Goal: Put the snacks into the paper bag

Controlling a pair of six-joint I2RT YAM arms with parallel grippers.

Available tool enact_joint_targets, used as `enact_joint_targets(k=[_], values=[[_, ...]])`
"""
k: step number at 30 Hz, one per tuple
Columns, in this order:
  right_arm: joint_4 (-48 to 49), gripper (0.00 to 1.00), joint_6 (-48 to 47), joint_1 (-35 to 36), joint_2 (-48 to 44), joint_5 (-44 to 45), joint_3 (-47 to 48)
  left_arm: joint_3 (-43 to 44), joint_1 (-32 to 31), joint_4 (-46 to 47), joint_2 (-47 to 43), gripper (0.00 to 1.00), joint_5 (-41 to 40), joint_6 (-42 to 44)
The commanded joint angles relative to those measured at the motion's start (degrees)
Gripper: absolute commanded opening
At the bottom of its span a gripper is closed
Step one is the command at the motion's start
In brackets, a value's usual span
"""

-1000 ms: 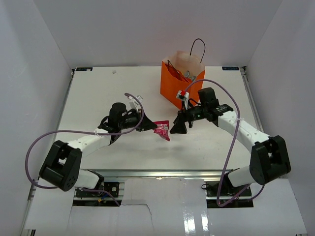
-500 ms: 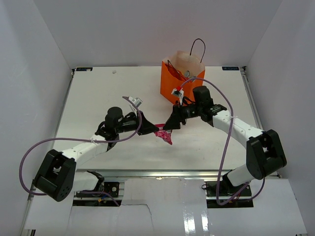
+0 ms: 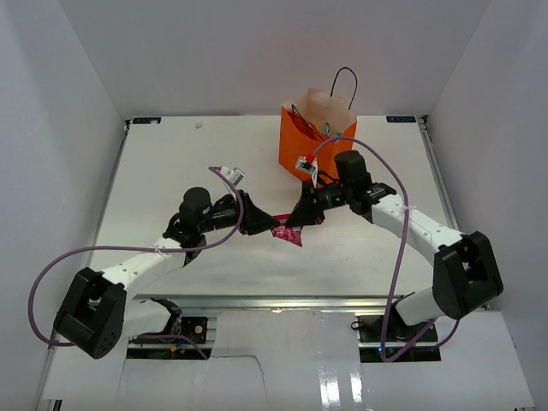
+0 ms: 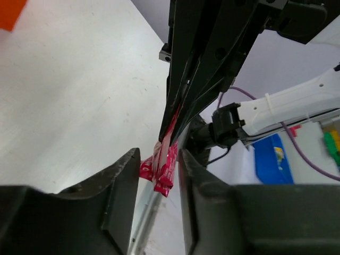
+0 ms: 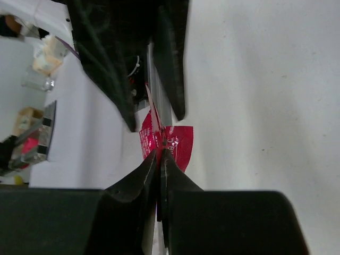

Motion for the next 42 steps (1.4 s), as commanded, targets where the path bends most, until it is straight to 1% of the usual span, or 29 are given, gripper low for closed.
enact_joint_targets(k=[1, 3, 5, 6, 8, 9, 10, 11, 12, 13, 16, 18, 19, 24, 26, 28, 29, 30, 31, 32, 34, 35, 36, 37, 39, 40, 41, 42], values=[[-8.69, 0.08, -12.38, -0.86, -4.15, 0.59, 9.02, 0.16, 0.05, 0.91, -5.45, 0.66, -4.94, -1.79], [-12.15, 0.08, -19.84, -1.83, -5.04, 2.27, 12.46, -0.02, 0.14, 0.12, -7.74, 0.76, -7.06, -1.09], [-13.74, 0.08, -22.86, -4.54, -6.71, 3.85, 15.72, -0.1, 0.14, -1.28, -11.24, 0.87, -9.96, 0.14], [-13.74, 0.08, -24.96, -6.73, -7.5, 4.56, 19.21, -0.19, 0.14, -1.98, -12.22, 0.91, -10.93, 1.45], [-13.66, 0.08, -26.47, -8.94, -7.59, 7.36, 23.36, -0.19, 0.23, -5.14, -14.85, 0.96, -14.27, 2.78], [-13.57, 0.08, -26.91, -9.99, -6.81, 9.21, 28.08, -0.45, 0.32, -6.02, -15.48, 0.96, -15.06, 4.09], [-13.31, 0.08, -26.74, -11.4, -6.19, 11.49, 30.56, -0.54, 0.32, -8.12, -16.01, 0.96, -16.03, 4.62], [-12.17, 0.08, -26.04, -12.02, -5.49, 17.16, 32.85, -0.8, 0.32, -9.01, -17.06, 0.98, -17.6, 4.8], [-10.86, 0.08, -24.9, -12.55, -3.92, 20.18, 34.7, -1.5, 0.32, -9.46, -17.5, 0.98, -17.97, 4.98], [-9.37, 0.08, -22.89, -13.34, -3.29, 25.43, 37.24, -1.86, 0.32, -10.07, -17.77, 0.98, -18.84, 4.98], [-2.51, 0.08, -20.77, -13.78, -0.31, 33.71, 38.58, -3.26, 0.32, -10.78, -19.35, 0.98, -20.16, 4.1], [1.7, 0.08, -20.15, -13.78, 2.67, 36.98, 38.67, -3.71, 0.4, -11.04, -20.14, 0.98, -21.74, 3.66], [2.33, 0.08, -19.97, -13.78, 3.91, 39.26, 39.45, -3.53, 0.4, -12.26, -20.93, 0.98, -22.45, 3.49], [2.95, 0.08, -22.16, -14.05, 11.91, 44.46, 41.57, -2.74, 0.4, -18.24, -23.48, 0.98, -25.79, 3.49], [2.61, 0.11, -22.52, -14.4, 13.67, 46.66, 42.45, -2.83, 0.49, -19.56, -25.32, 0.98, -26.76, 3.57], [0.42, 0.16, -22.78, -15.1, 15.43, 47.98, 43.32, -3.0, 0.49, -21.76, -27.08, 0.98, -28.42, 3.57], [-0.55, 0.32, -22.61, -15.45, 15.87, 47.72, 44.37, -3.09, 0.49, -22.29, -27.7, 0.98, -28.95, 3.49], [-1.26, 0.44, -22.0, -16.06, 15.61, 47.29, 44.65, -3.18, 0.49, -23.08, -28.22, 0.98, -29.39, 3.31], [-1.87, 0.52, -21.9, -16.33, 15.17, 46.24, 44.56, -3.27, 0.49, -23.52, -28.67, 0.98, -30.61, 2.96], [-3.01, 0.67, -21.82, -16.59, 14.56, 45.62, 44.47, -3.36, 0.49, -23.87, -29.63, 0.98, -31.32, 1.91], [-4.33, 0.79, -20.94, -17.47, 11.66, 43.78, 43.51, -3.27, 0.41, -24.58, -30.51, 0.98, -33.25, 1.12], [-5.99, 0.92, -20.24, -18.43, 9.13, 42.98, 42.37, -3.01, 0.49, -25.1, -30.95, 0.98, -33.87, 0.68], [-6.88, 0.98, -19.36, -19.14, 7.71, 41.93, 42.36, -2.74, 0.49, -25.54, -31.13, 0.98, -34.49, 0.5], [-7.93, 0.9, -17.09, -19.84, 6.31, 39.57, 40.88, -2.39, 0.49, -25.98, -31.13, 0.98, -35.02, 0.41], [-10.4, 0.9, -14.18, -22.91, 1.56, 37.19, 38.42, -1.08, 0.49, -27.82, -30.61, 0.98, -36.25, 0.76], [-10.93, 0.9, -11.99, -24.06, 0.15, 33.35, 34.84, -0.55, 0.49, -28.27, -30.26, 0.98, -36.43, 1.11], [-11.63, 0.9, -11.45, -26.24, -2.64, 31.83, 32.8, -0.11, 0.49, -28.27, -29.9, 0.98, -36.69, 1.46], [-13.9, 0.9, -10.92, -26.79, -3.98, 31.9, 30.96, 0.85, 0.49, -30.79, -29.2, 0.98, -36.87, 1.9]])
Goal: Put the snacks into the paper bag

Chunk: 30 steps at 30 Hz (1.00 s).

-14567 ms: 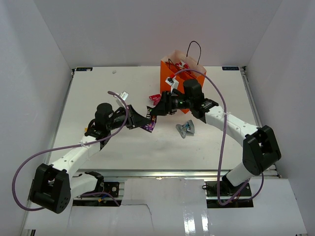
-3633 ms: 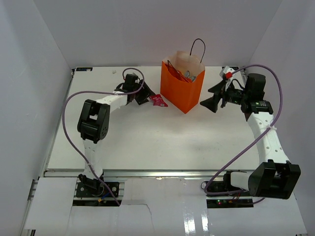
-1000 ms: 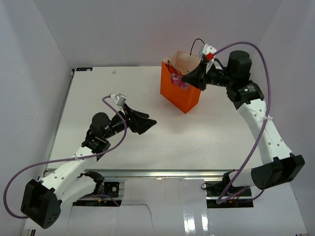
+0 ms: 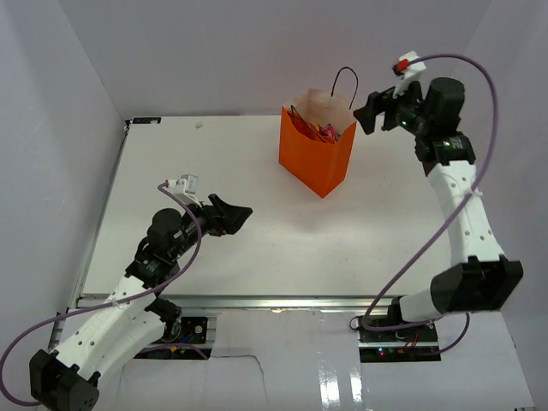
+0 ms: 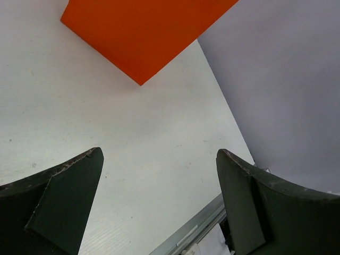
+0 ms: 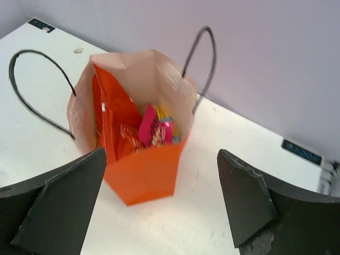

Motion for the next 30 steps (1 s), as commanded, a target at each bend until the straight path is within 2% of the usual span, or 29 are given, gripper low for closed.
enact_joint_targets(k=[1, 5, 8, 12, 20, 30], values=[[-5.98, 0.9, 4.97, -3.3, -6.65, -3.08, -7.38, 3.81, 0.34, -4.94, 1.25, 0.98, -2.79, 1.22], [-10.47, 0.9, 3.22, -4.79, -14.02, 6.42, -16.8, 5.75, 0.34, -7.31, 3.18, 0.98, -3.85, 3.07], [-10.21, 0.9, 1.9, -5.14, -19.91, 10.12, -24.26, 7.41, 0.34, -8.81, 4.76, 0.98, -4.29, 4.57], [-10.91, 0.9, 3.38, -5.23, -24.59, 13.02, -29.29, 9.44, 0.34, -10.56, 6.79, 0.98, -4.99, 5.97], [-12.41, 0.9, 3.22, -5.14, -28.46, 14.96, -33.34, 11.72, 0.34, -14.78, 8.81, 0.98, -7.1, 7.03], [-13.29, 0.9, 2.78, -5.14, -28.64, 15.66, -32.03, 10.76, 0.34, -16.1, 6.18, 0.98, -7.89, 6.68]])
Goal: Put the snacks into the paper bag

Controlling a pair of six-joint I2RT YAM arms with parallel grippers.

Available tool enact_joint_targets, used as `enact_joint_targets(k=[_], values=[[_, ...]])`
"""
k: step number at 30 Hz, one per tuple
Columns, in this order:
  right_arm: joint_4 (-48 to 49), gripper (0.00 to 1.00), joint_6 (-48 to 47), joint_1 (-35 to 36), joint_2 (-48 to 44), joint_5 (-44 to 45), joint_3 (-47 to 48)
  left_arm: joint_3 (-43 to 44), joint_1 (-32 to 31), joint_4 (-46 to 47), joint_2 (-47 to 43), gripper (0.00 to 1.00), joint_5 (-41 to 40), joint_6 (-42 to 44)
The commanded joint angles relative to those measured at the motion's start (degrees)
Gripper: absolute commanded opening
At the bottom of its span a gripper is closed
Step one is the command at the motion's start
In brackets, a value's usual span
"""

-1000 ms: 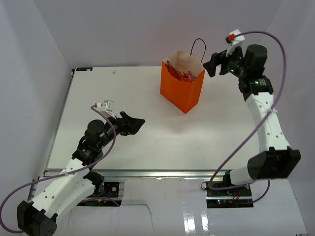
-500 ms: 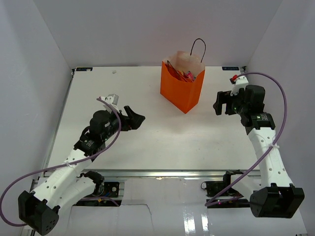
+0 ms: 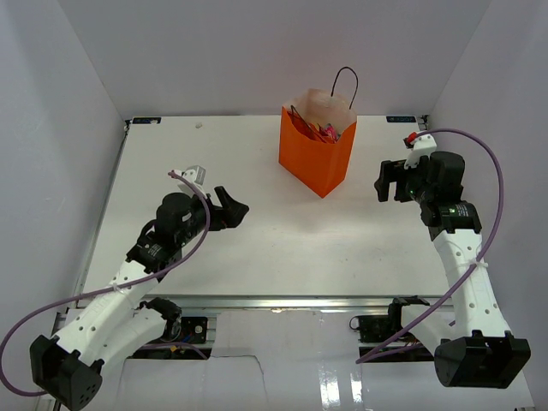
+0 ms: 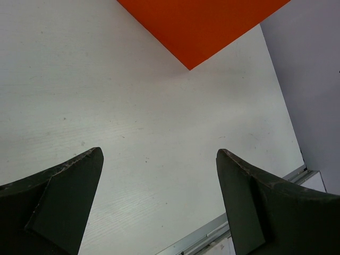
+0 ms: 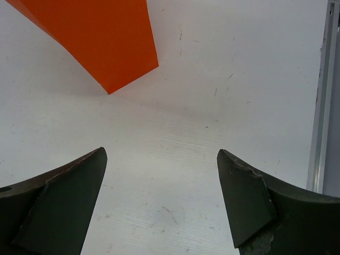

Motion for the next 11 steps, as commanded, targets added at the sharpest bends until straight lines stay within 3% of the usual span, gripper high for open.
enact_joint_targets(k=[1, 11], values=[[-0.04, 0.9, -0.7, -0.2, -0.72, 1.57, 1.15, 1.01, 0.3, -0.65, -1.87, 0.98, -1.05, 0.28], [-0.31, 0.9, -4.83, -0.12, -1.43, 1.22, 3.18, 0.48, 0.3, -0.74, -1.96, 0.98, -0.87, 0.1]])
